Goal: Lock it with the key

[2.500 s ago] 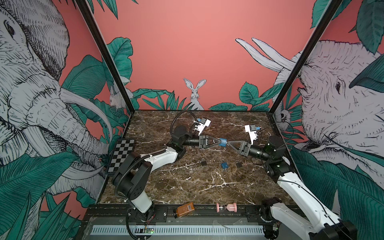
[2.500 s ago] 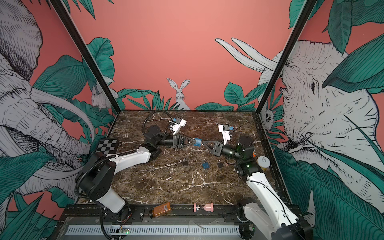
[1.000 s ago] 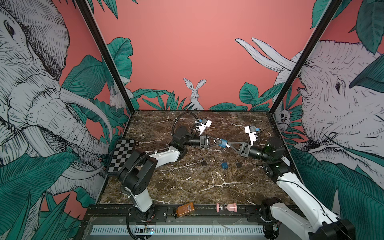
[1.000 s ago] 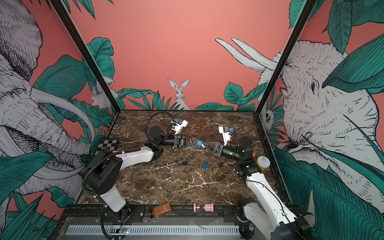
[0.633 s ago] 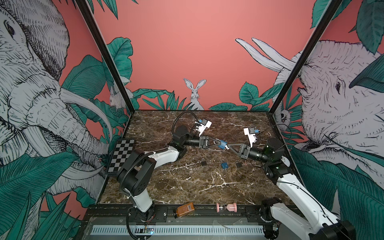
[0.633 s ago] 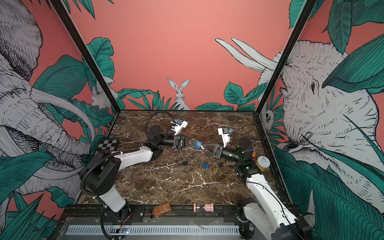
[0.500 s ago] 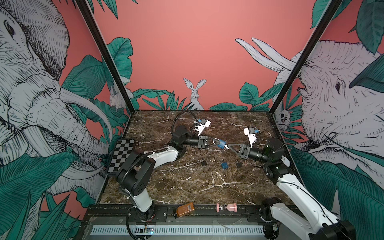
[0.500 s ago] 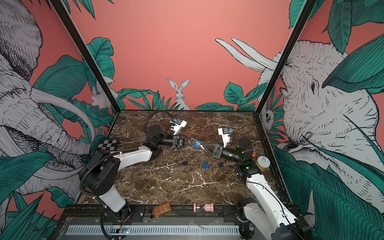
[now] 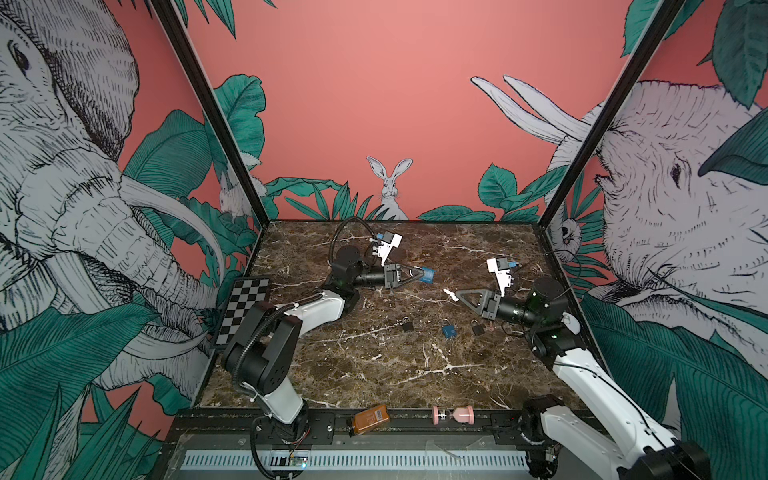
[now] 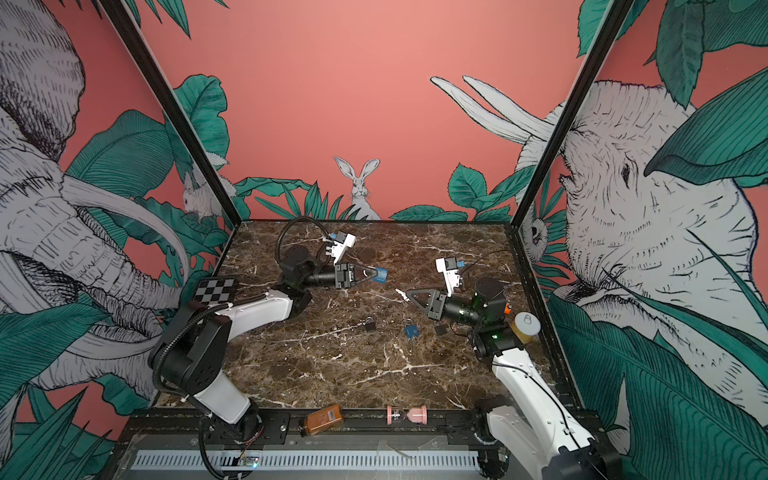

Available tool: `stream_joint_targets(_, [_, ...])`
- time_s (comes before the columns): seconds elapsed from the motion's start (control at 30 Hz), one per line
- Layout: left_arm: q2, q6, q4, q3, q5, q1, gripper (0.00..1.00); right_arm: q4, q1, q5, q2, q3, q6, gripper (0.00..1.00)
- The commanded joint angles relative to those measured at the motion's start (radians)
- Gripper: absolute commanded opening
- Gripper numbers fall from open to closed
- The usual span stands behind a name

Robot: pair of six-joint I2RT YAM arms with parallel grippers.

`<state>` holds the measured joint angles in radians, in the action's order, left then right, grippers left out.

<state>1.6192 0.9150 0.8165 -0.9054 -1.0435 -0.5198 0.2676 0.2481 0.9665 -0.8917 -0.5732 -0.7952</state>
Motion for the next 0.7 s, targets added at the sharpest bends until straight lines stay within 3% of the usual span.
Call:
stream_joint_targets(0.0, [-0.111, -0.237, -0.393, -0.04, 0.127, -0.003, 0.0, -0.046, 0.0, -0.058, 0.021, -0.018, 0.024, 0.0])
stream_joint_targets(0.17, [-0.231, -0.34, -0.568, 0.004, 0.327, -0.005, 0.0, -0.081, 0.06, -0.246, -0.008, 0.011, -0.019, 0.0])
stream_joint_targets(0.3, [-0.27, -0.403, -0.785, -0.049, 0.332, -0.002, 0.0, -0.06, 0.215, -0.479, -0.062, 0.03, 0.001, 0.0])
stream_joint_targets(0.4, [-0.321, -0.43, -0.924, -0.063, 0.464, -0.002, 0.0, 0.032, 0.318, -0.587, -0.154, 0.037, -0.029, 0.0])
stream_joint_targets(0.53, [-0.412, -0.457, -0.959, -0.019, 0.604, 0.004, 0.0, 0.128, 0.403, -0.622, -0.311, 0.0, -0.046, 0.0])
stream_joint_targets(0.67, [-0.433, -0.469, -0.97, -0.007, 0.628, 0.007, 0.0, 0.204, 0.487, -0.652, -0.474, -0.057, -0.049, 0.0])
